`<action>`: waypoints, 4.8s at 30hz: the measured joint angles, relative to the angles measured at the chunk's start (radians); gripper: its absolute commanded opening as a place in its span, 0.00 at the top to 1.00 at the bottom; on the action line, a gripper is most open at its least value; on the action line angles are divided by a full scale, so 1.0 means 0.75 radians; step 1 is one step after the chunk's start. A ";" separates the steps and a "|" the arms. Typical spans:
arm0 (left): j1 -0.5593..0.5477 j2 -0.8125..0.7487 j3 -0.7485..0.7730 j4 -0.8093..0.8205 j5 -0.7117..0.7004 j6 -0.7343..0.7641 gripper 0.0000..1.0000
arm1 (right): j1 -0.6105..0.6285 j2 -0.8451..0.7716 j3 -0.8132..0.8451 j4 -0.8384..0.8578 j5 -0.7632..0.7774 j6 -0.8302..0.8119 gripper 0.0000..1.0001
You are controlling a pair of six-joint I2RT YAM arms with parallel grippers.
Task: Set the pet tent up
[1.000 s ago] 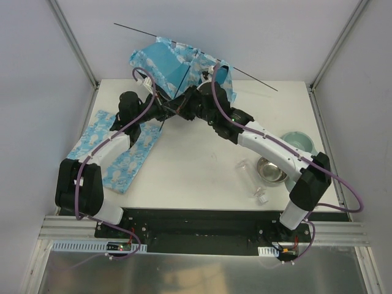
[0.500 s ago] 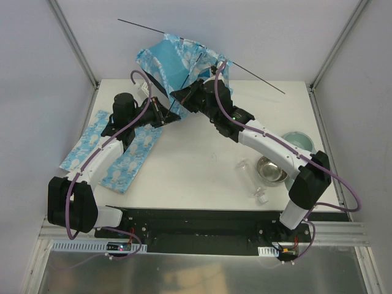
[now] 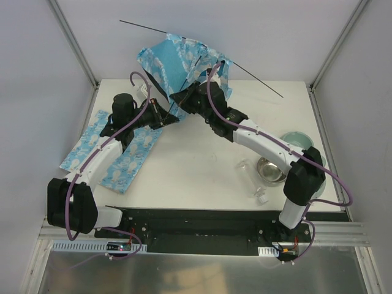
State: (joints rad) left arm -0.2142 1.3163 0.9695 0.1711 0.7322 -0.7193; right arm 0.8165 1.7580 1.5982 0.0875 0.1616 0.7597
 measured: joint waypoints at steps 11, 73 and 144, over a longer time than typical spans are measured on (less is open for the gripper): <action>0.012 0.004 0.035 -0.053 -0.019 -0.043 1.00 | 0.001 0.030 0.000 0.008 0.001 -0.082 1.00; 0.009 0.136 0.046 -0.109 0.086 0.176 1.00 | 0.000 -0.095 -0.231 0.051 -0.069 -0.177 1.00; 0.017 0.004 -0.082 -0.040 0.016 0.563 1.00 | -0.081 0.017 -0.207 0.253 0.032 -0.124 1.00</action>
State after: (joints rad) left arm -0.2012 1.3190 0.9077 0.1413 0.7444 -0.2974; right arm 0.7559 1.7706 1.4433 0.2771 0.1852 0.6666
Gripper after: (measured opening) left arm 0.021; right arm 0.068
